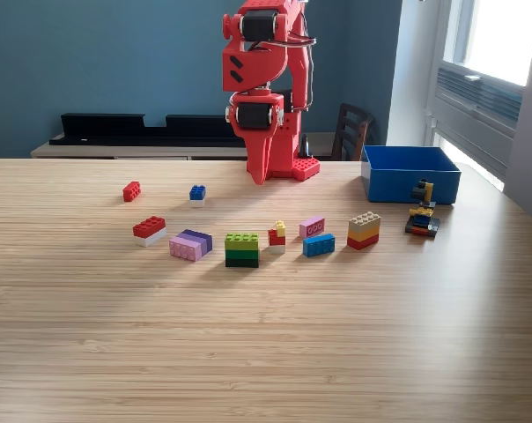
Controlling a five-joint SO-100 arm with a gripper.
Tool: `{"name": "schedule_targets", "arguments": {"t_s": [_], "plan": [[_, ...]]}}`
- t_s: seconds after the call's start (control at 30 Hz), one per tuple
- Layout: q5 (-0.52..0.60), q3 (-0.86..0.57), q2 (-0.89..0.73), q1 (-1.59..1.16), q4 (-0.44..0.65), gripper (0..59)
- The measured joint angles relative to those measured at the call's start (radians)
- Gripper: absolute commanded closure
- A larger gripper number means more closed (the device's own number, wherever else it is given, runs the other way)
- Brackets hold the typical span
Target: Grasp a lego block and put it in the bin.
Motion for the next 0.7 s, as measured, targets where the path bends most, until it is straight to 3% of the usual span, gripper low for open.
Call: {"name": "schedule_targets", "arguments": {"t_s": [0.7], "plan": [[-0.008,0.0,0.0,0.0,0.0,58.6]]}}
